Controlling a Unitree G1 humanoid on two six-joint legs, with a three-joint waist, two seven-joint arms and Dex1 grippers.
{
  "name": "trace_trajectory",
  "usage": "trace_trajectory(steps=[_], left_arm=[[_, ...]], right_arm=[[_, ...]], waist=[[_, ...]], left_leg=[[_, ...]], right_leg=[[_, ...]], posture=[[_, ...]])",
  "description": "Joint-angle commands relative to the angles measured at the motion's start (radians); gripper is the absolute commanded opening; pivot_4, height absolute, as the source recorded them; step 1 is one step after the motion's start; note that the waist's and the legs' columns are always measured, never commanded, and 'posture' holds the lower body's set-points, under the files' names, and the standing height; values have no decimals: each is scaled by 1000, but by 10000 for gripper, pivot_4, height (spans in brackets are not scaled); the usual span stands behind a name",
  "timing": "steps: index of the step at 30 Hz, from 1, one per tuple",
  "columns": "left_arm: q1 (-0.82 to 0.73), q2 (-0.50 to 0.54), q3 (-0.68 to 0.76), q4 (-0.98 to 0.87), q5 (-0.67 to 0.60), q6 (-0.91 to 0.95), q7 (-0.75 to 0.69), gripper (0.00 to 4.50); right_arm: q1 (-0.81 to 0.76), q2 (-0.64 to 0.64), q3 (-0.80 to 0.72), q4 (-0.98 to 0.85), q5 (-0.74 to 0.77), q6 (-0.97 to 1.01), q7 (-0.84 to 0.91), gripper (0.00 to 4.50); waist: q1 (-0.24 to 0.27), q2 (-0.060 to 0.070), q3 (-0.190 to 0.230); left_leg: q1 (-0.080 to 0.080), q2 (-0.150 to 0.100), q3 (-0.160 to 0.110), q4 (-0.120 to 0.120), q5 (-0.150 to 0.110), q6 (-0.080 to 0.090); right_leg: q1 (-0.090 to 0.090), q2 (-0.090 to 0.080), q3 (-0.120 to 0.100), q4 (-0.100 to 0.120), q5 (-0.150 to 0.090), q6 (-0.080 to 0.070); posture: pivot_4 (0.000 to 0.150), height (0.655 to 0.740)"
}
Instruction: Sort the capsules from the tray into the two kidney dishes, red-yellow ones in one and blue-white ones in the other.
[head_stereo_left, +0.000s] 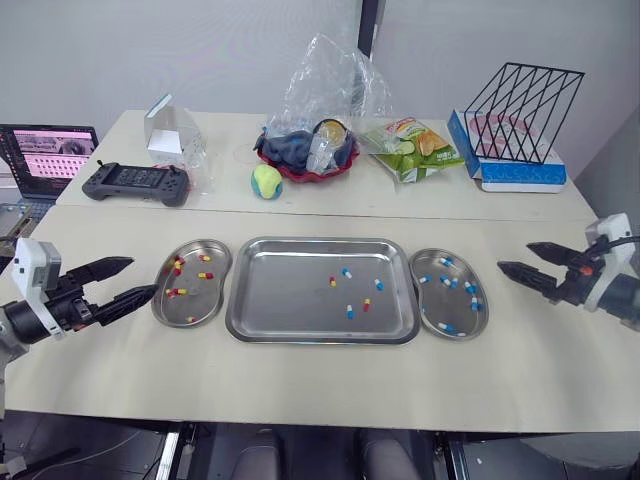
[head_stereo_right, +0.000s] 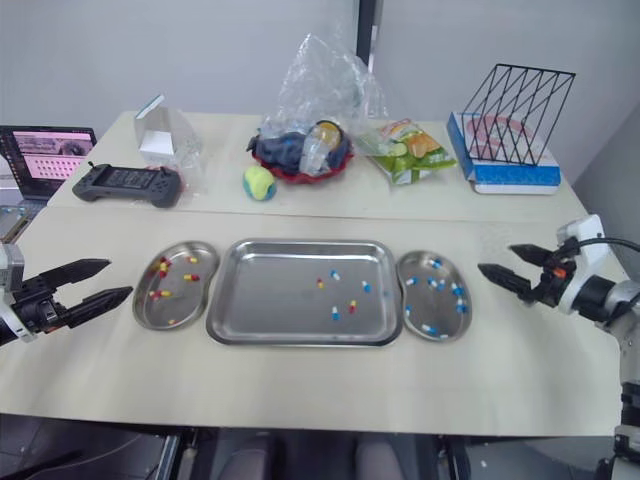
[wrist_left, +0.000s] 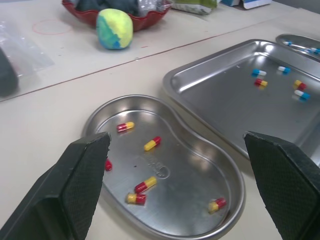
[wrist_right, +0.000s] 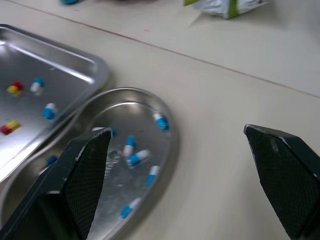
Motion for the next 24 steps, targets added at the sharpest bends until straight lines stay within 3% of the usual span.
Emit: trace_trajectory(steps=[1, 6, 13, 24], left_arm=[[-14, -6, -23, -104, -50, 49, -1, 45000], [-48, -49, -106, -213, -45, 84, 48, 45000], [-207, -128, -260, -315, -14, 134, 171, 45000], [-386, -287, -609, -311, 198, 85, 228, 45000]], right_arm=[[18, -22, -2, -141, 82, 80, 41, 44662], [54, -24, -7, -218, 116, 114, 58, 44662], [101, -32, -30, -271, 129, 119, 49, 44662], [220, -29, -122, -379, 160, 126, 7, 44662]], waist=[[0, 0, 0], [8, 0, 0], [26, 0, 0], [29, 0, 0]], left_leg=[[0, 0, 0, 0, 0, 0], [0, 0, 0, 1, 0, 0], [-1, -1, -1, 3, 0, 0], [-1, -2, -2, 3, 0, 0]], right_leg=[[0, 0, 0, 0, 0, 0], [1, 0, 0, 0, 0, 0], [1, 0, 0, 0, 1, 1], [2, 0, 0, 0, 1, 1]], posture=[[1500, 7174], [1500, 7174], [1500, 7174], [1500, 7174]])
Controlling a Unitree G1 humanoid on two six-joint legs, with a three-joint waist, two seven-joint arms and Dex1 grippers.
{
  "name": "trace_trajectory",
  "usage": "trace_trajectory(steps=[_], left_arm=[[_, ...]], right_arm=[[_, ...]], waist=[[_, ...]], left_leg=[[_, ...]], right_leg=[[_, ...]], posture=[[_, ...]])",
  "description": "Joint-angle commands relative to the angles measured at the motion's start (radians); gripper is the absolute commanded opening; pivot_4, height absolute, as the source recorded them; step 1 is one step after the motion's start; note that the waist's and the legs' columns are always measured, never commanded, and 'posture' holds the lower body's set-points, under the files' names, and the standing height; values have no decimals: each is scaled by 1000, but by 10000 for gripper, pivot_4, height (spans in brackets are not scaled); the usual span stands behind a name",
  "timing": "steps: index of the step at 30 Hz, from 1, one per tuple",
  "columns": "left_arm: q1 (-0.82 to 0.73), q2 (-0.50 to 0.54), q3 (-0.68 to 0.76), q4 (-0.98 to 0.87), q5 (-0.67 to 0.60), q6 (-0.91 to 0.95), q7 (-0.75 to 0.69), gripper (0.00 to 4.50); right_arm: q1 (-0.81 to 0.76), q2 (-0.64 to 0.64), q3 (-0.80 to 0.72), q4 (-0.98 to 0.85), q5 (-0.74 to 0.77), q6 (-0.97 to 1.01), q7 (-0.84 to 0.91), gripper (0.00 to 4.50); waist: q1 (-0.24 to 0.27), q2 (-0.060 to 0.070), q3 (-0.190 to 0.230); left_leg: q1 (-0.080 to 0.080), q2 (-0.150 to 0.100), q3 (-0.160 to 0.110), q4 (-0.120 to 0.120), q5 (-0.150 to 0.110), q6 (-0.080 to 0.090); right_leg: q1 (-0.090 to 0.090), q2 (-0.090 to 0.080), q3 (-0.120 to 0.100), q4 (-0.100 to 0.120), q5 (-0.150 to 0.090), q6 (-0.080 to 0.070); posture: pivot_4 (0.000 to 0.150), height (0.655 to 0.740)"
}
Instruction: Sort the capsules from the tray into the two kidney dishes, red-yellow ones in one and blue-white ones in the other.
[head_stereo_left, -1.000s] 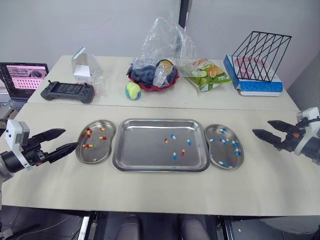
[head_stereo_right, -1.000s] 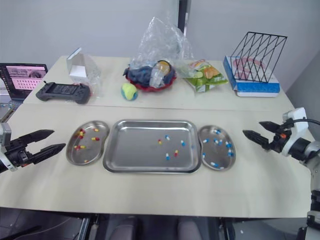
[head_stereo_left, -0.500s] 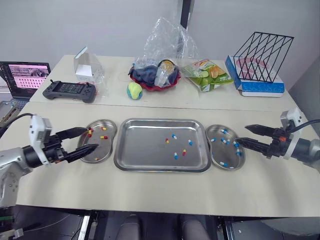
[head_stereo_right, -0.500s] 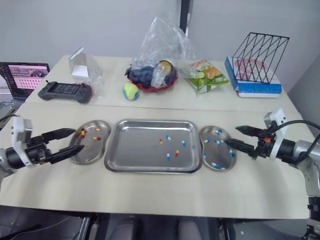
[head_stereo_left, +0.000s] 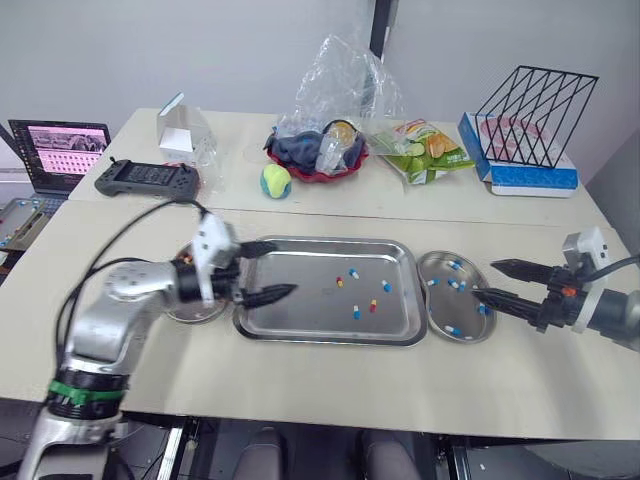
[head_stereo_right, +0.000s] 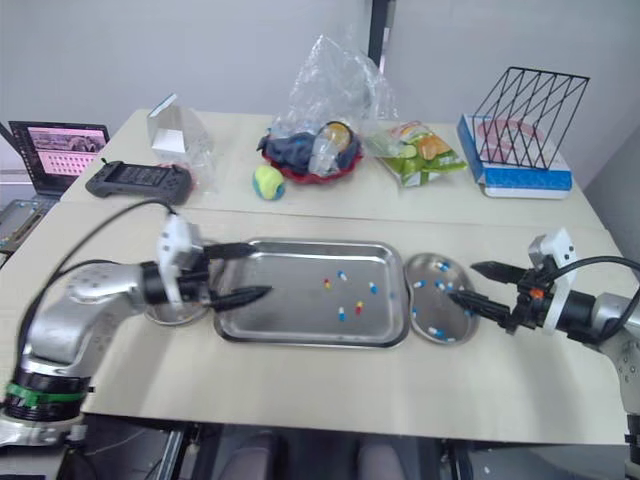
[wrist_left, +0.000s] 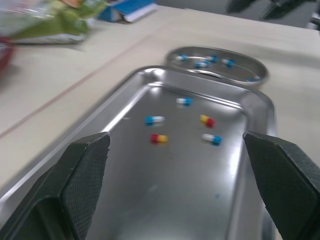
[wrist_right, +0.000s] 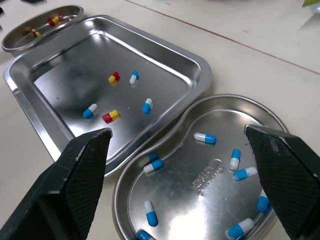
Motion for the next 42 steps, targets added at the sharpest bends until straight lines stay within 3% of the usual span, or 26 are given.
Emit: trace_trajectory(steps=[1, 18, 27, 32, 42], left_arm=[[-72, -31, -60, 28, 70, -27, 20, 45000], [-277, -244, -221, 357, 328, -82, 127, 45000], [-325, -288, -259, 454, 395, -84, 127, 45000], [-324, -307, -268, 456, 420, -62, 143, 30866], [-337, -332, -262, 497, 425, -73, 128, 30866]], right_arm=[[48, -17, -84, -48, 26, 1, -10, 44662], [357, 39, -265, -319, 20, -50, -76, 44662], [373, 43, -282, -327, 20, -72, -116, 44662], [383, 46, -280, -329, 16, -82, -126, 45000], [376, 37, -271, -317, 11, -85, -141, 45000]], waist=[[1, 0, 0], [13, 1, -1], [10, 1, -1], [12, 1, -1], [12, 1, -1]], left_leg=[[0, 0, 0, 0, 0, 0], [0, -2, -1, 3, 0, 0], [1, -2, -1, 3, 0, 0], [1, -3, -1, 3, 0, 0], [1, -3, -1, 3, 0, 0]], right_leg=[[0, 0, 0, 0, 0, 0], [3, 0, 1, -1, 1, 2], [3, 0, 1, -1, 1, 2], [3, -1, 1, -1, 1, 2], [3, -1, 1, -1, 1, 2]], posture=[[1500, 7174], [1500, 7174], [1500, 7174], [1500, 7174], [1500, 7174]])
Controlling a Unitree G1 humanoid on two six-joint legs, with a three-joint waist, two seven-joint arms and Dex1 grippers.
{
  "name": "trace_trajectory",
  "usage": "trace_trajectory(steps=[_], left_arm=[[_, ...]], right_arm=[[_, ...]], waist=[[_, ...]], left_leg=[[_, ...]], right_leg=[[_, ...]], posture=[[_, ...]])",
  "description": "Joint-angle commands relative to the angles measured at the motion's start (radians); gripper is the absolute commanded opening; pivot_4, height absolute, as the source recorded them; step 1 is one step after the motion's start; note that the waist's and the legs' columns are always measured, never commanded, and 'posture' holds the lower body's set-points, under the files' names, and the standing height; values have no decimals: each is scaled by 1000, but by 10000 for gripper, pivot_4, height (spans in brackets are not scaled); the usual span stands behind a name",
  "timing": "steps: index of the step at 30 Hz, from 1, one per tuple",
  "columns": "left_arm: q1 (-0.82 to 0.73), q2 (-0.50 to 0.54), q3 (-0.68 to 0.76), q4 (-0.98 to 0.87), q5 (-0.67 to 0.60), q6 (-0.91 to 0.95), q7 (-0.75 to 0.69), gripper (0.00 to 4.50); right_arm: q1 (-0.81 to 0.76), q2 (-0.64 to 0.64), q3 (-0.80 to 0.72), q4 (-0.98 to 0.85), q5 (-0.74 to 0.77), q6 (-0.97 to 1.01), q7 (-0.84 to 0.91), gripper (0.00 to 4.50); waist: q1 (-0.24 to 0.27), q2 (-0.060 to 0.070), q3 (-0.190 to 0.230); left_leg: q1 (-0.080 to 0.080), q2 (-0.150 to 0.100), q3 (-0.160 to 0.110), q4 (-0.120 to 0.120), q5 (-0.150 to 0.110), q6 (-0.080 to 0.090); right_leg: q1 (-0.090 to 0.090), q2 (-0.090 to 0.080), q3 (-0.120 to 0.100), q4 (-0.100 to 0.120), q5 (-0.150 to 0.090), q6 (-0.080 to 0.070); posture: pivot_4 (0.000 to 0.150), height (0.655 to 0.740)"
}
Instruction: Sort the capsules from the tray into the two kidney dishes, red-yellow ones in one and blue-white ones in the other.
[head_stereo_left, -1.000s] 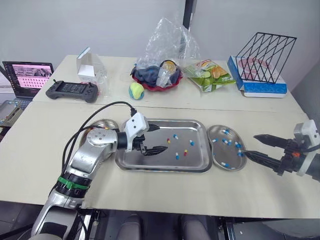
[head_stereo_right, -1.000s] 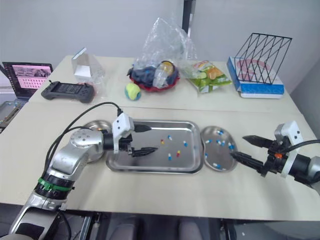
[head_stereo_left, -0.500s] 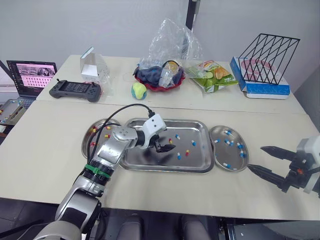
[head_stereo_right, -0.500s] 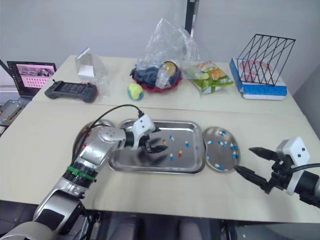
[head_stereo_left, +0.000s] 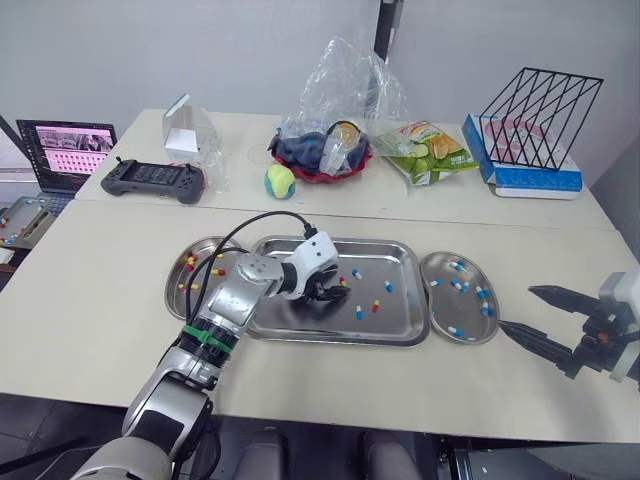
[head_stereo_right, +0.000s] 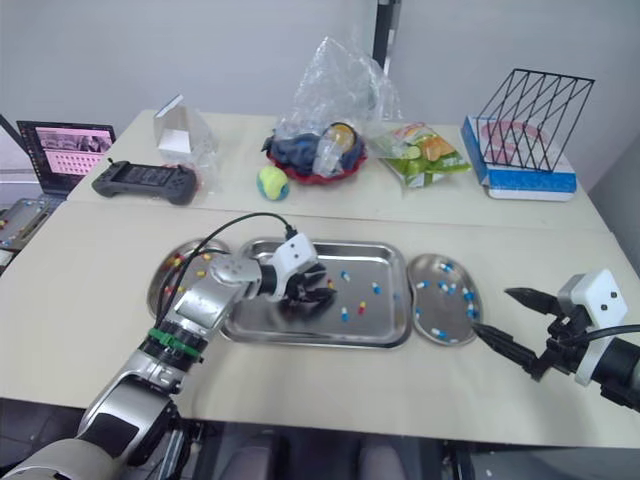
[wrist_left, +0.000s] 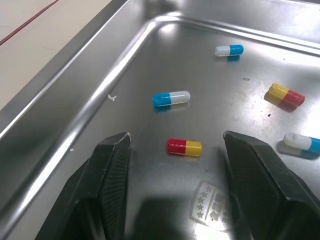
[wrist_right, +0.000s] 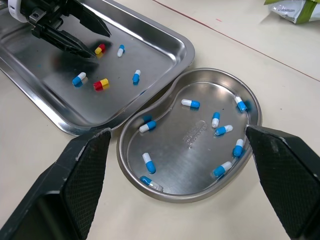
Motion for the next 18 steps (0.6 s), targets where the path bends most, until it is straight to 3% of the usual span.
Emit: trace_trajectory(steps=[1, 8, 10, 18], left_arm=[[-25, -6, 6, 3, 7, -20, -7, 30866], [-33, -3, 2, 34, 20, -30, -20, 30866], [-40, -1, 1, 46, 28, -43, -17, 26062], [-33, 4, -12, 45, 40, -63, -62, 26062]], right_arm=[[-9, -8, -22, -8, -1, -18, -7, 45000], [-14, -12, -18, -1, -6, -18, -12, 45000], [-17, -14, -16, 6, -10, -12, -19, 45000], [-43, -11, -15, 27, 1, 4, -32, 45000]], waist=[[0, 0, 0], [0, 0, 0], [0, 0, 0], [0, 0, 0]], left_leg=[[0, 0, 0, 0, 0, 0], [0, 0, 0, 0, 0, 0], [0, 0, 0, 0, 0, 0], [0, 0, 0, 0, 0, 0]], right_leg=[[0, 0, 0, 0, 0, 0], [0, 0, 0, 0, 0, 0], [0, 0, 0, 0, 0, 0], [0, 0, 0, 0, 0, 0]], posture=[[1500, 7174], [1500, 7174], [1500, 7174], [1500, 7174]])
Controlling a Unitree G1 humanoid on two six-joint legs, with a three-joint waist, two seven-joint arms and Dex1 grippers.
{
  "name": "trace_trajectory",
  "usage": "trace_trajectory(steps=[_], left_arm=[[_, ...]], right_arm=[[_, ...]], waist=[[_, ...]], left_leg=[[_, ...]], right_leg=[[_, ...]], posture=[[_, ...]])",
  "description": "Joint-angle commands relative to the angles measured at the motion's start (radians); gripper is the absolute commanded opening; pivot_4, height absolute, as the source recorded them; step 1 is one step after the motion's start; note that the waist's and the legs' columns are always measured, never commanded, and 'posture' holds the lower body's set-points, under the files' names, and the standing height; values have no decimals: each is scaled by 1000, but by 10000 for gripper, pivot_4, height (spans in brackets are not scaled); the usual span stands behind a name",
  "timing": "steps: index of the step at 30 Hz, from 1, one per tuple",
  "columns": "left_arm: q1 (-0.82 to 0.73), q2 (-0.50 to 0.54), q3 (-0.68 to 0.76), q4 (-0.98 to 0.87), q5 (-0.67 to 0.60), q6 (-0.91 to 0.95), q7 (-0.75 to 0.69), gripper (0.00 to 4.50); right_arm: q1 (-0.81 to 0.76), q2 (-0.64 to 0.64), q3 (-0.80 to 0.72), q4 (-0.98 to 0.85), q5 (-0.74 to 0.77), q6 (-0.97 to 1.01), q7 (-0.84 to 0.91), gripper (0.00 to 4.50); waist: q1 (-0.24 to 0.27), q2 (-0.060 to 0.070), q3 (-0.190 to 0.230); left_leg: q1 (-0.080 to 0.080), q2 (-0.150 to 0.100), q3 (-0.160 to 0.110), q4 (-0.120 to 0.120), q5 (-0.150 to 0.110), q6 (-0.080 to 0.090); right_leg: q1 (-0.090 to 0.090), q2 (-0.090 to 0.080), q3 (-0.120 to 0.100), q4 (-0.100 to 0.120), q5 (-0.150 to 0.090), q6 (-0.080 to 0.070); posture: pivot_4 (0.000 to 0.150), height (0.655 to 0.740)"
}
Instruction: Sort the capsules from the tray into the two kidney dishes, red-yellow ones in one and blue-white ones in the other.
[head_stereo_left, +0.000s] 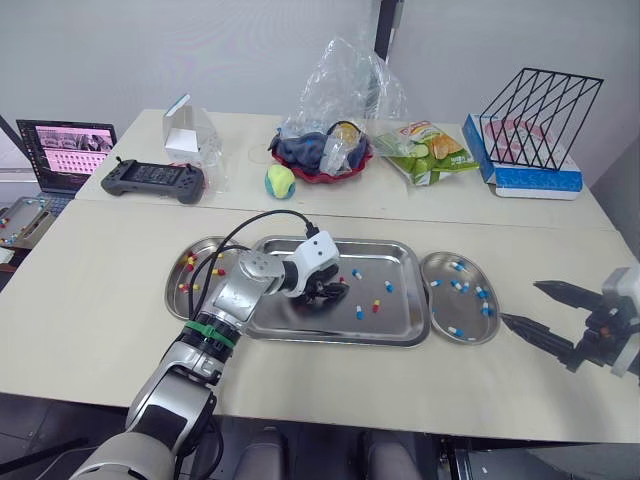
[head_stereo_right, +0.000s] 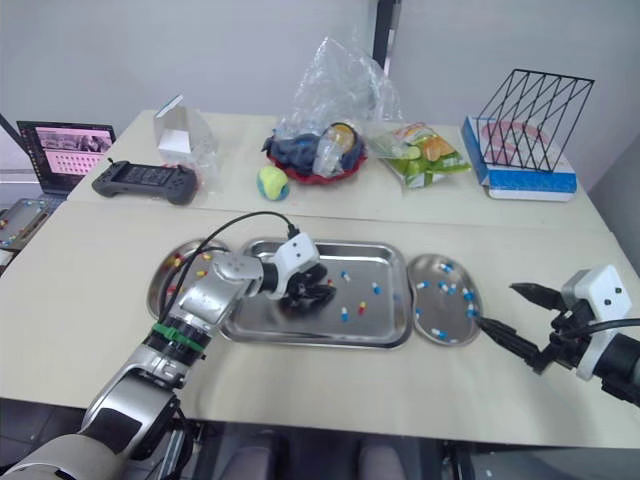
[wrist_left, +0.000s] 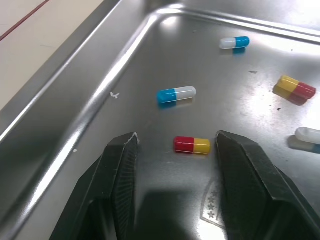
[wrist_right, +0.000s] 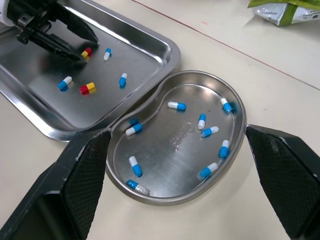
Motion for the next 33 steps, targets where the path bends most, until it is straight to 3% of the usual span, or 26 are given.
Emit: trace_trajectory(steps=[1, 3, 8, 22, 24, 33], left_arm=[[-7, 5, -6, -15, 7, -17, -24, 26062], [-7, 2, -1, -13, 7, -17, -25, 26062], [-19, -4, 3, 3, 14, -23, -15, 11926], [-20, -5, 10, 3, 9, -10, -23, 11926], [-20, -2, 6, 1, 13, -11, -25, 6879], [-24, 9, 23, 5, 4, -40, -30, 6879]], right_arm=[[-10, -10, -16, -3, 8, -3, -6, 45000], [-10, -10, -13, -4, 8, -2, -9, 45000], [-8, -10, -13, -4, 10, 0, -14, 45000], [-14, -12, -6, 1, 7, 11, -26, 45000], [-18, -13, -3, 5, 6, 14, -31, 45000], [-26, -15, -1, 13, 12, 18, -34, 45000]], waist=[[0, 0, 0], [0, 0, 0], [0, 0, 0], [0, 0, 0], [0, 0, 0], [0, 0, 0]], left_leg=[[0, 0, 0, 0, 0, 0], [0, 0, 0, 0, 0, 0], [0, 0, 0, 0, 0, 0], [1, 0, 0, 0, 0, 0], [1, 0, 0, 0, 0, 0], [1, 0, 0, 0, 0, 0]], right_leg=[[0, 0, 0, 0, 0, 0], [0, 0, 0, 0, 0, 0], [0, 0, 0, 0, 0, 0], [1, 0, 0, 0, 0, 0], [1, 0, 0, 0, 0, 0], [1, 0, 0, 0, 0, 0]], posture=[[1500, 7174], [1500, 7174], [1500, 7174], [1500, 7174], [1500, 7174], [1500, 7174]])
